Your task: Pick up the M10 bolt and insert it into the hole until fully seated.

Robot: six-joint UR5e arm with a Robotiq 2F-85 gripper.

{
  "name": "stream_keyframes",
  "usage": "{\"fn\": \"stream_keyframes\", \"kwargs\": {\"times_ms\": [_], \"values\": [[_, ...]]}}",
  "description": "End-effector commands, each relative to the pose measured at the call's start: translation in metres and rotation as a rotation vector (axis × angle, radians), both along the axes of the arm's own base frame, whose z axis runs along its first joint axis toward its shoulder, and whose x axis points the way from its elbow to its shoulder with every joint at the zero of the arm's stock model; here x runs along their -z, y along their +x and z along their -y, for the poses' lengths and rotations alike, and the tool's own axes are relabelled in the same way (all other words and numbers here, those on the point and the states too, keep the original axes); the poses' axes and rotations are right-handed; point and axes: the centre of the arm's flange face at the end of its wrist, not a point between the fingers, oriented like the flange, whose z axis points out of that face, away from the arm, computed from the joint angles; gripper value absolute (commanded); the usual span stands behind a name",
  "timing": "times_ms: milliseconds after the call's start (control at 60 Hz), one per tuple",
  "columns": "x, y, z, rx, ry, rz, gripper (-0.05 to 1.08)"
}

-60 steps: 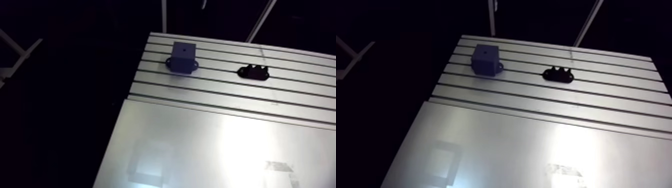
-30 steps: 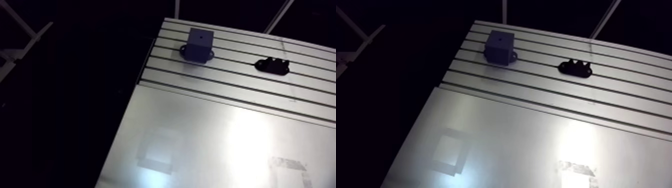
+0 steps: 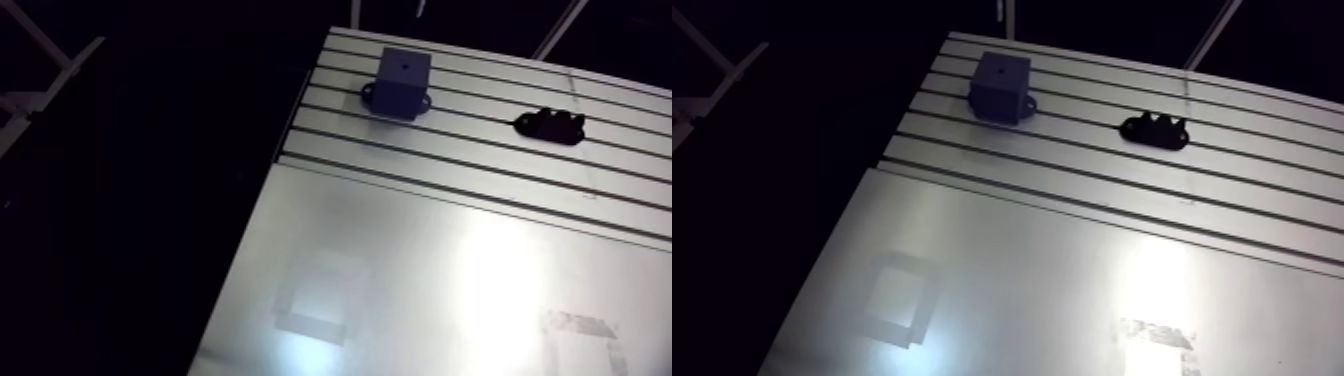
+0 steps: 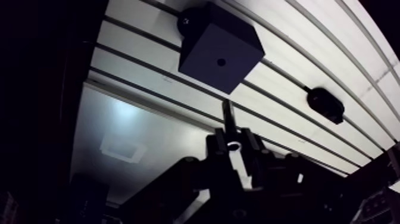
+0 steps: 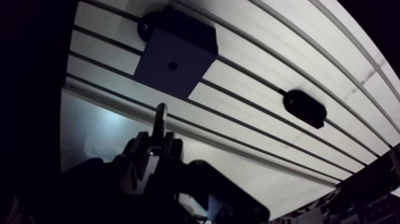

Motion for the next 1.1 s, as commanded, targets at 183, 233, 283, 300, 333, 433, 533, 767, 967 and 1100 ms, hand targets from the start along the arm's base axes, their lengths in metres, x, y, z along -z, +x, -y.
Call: {"fn": "stream_keyframes", "kwargs": {"times_ms": [183,233,283,300,333,433,533,767,967,1100], "values": [[0.029,-0.007,0.001,-0.001,0.009,0.037,1.08],[0.03,-0.008,0.002,0.0,0.01,0.039,1.08],[0.033,-0.009,0.002,0.0,0.011,0.042,1.08],[0.033,-0.009,0.002,0.0,0.011,0.042,1.08],[0.034,-0.009,0.003,-0.002,0.009,0.044,1.08],[0.037,-0.009,0.003,-0.002,0.01,0.05,1.08],[0.038,-0.009,0.002,0.0,0.012,0.056,1.08],[0.042,-0.006,0.001,0.0,0.016,0.076,1.08],[0.045,-0.004,0.002,-0.002,0.018,0.084,1.08],[0.046,-0.004,0.003,-0.002,0.019,0.085,1.08]]}}
